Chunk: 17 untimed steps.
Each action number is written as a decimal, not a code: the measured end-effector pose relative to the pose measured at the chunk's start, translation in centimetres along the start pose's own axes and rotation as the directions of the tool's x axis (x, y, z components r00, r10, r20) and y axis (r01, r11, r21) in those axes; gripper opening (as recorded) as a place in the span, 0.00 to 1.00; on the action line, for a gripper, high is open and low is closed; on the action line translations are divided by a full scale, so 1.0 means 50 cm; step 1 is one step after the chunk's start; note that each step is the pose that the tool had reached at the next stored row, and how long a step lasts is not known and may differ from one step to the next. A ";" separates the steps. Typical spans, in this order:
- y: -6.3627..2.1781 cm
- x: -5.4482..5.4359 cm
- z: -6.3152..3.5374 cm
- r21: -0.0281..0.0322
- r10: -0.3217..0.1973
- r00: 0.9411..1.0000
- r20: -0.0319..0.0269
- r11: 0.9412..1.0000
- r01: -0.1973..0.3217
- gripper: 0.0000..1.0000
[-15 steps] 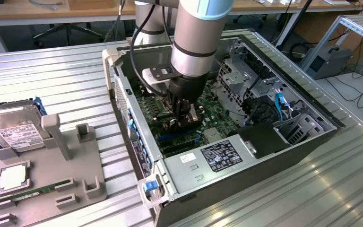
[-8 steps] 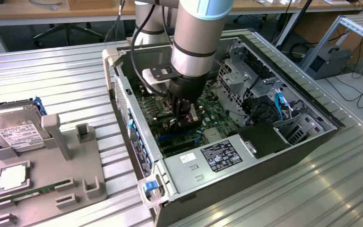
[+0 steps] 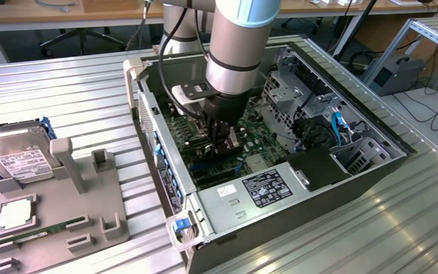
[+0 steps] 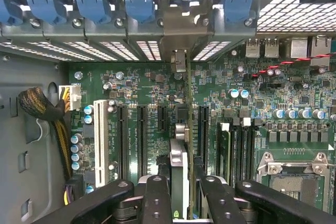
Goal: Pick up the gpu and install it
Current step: 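Insert the gpu into the slot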
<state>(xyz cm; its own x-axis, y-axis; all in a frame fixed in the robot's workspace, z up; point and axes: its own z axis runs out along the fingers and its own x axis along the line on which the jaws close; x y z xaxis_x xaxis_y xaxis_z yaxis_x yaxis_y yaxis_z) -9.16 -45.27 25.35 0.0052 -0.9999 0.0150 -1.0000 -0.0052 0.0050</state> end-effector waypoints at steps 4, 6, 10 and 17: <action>0.000 0.000 0.000 0.000 0.000 1.000 0.000 1.000 0.000 0.27; 0.000 0.000 0.000 0.000 0.000 1.000 0.000 1.000 0.000 0.27; 0.000 0.000 0.000 0.000 0.000 1.000 0.000 1.000 0.000 0.27; 0.000 0.000 0.008 0.000 0.000 1.000 0.000 1.000 0.000 0.27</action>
<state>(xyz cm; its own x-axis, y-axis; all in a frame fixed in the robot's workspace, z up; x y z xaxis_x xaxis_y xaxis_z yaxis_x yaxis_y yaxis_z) -9.15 -45.27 24.96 0.0052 -0.9999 0.0148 -1.0000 -0.0052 0.0049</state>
